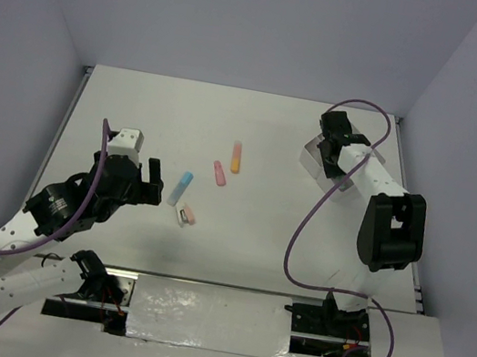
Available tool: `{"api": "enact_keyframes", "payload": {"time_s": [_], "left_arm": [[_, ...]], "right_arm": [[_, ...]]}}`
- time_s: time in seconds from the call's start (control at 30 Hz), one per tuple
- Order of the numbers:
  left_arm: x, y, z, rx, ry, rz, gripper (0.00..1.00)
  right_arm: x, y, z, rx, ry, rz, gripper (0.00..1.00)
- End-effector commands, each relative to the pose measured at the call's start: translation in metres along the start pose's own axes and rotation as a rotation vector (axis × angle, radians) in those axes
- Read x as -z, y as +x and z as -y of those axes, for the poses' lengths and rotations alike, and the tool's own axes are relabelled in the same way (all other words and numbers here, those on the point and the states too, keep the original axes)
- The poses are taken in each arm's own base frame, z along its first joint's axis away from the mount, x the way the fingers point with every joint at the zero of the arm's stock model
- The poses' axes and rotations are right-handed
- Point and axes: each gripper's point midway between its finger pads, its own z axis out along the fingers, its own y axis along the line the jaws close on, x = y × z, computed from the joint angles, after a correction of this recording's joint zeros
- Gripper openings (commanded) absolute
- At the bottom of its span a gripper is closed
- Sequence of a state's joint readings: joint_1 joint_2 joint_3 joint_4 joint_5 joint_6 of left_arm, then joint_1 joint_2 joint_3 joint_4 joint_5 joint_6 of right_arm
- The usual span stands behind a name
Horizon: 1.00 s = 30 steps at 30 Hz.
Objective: Sort the stationery into containers
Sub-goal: Place the stationery in the storage box.
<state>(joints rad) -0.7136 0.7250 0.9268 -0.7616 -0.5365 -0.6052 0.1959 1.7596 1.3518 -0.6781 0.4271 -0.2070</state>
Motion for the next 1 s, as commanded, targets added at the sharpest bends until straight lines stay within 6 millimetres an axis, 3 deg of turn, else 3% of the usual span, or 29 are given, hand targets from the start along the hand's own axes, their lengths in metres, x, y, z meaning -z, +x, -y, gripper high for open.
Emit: {"api": "enact_keyframes", "payload": {"time_s": [0.0, 0.37, 0.6, 0.97], "left_arm": [[-0.0007, -0.0069, 0.0032, 0.008, 0.014, 0.026, 0.99], [-0.0011, -0.0068, 0.003, 0.007, 0.012, 0.026, 0.99], [-0.0016, -0.0063, 0.0034, 0.006, 0.012, 0.024, 0.99], [-0.0024, -0.0058, 0.004, 0.002, 0.012, 0.02, 0.99]], "right_arm": [[-0.0002, 0.0, 0.0033, -0.006, 0.011, -0.006, 0.23], [-0.0024, 0.0007, 0.0004, -0.006, 0.001, -0.013, 0.25], [-0.0032, 0.001, -0.0003, -0.01, 0.0, -0.017, 0.32], [0.0063, -0.0049, 0.0017, -0.025, -0.007, 0.013, 0.37]]}}
